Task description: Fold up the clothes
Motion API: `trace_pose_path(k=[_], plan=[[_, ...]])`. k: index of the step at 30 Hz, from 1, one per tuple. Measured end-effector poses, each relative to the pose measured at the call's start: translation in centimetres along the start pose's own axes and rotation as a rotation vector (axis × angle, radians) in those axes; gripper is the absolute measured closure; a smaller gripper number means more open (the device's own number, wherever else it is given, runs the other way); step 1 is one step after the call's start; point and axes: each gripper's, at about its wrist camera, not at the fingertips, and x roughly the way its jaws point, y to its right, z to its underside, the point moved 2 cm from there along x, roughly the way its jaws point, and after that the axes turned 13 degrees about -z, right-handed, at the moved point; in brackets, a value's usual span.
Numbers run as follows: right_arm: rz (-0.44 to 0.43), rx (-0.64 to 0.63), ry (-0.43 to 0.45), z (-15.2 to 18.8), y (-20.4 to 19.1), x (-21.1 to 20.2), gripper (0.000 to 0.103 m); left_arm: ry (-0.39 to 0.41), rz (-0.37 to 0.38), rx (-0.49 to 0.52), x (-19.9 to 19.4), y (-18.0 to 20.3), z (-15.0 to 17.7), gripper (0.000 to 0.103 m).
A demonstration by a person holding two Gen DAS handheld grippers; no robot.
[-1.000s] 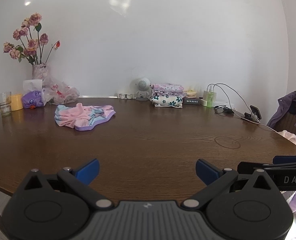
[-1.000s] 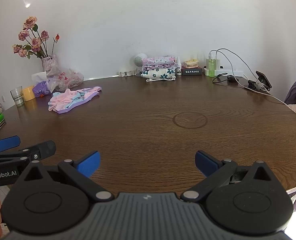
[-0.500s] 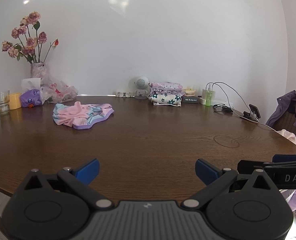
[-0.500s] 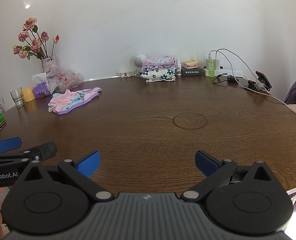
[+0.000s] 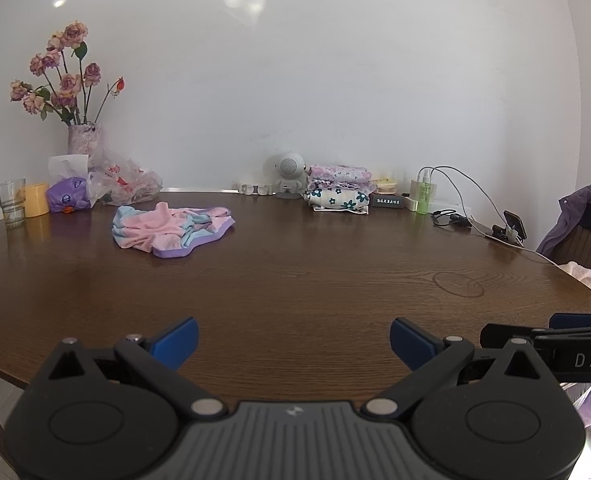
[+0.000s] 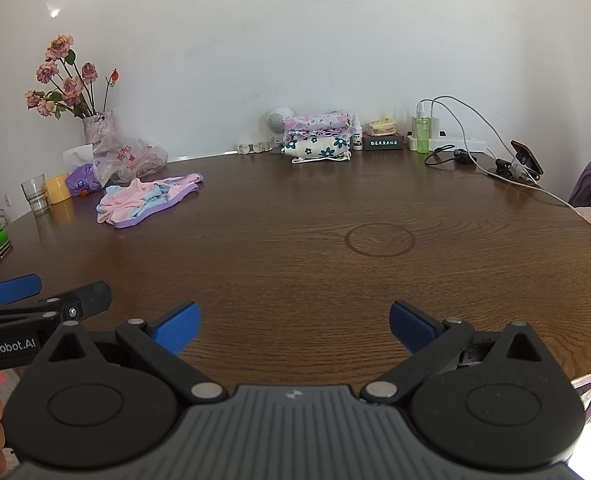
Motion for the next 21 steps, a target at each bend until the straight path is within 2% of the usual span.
trace_pose_path(k=[21], plan=[[-0.003,-0.008,0.000,0.03,-0.19,-0.16,0.000,0.011,0.009,0.001,-0.19,-0.43,0.31,0.000]])
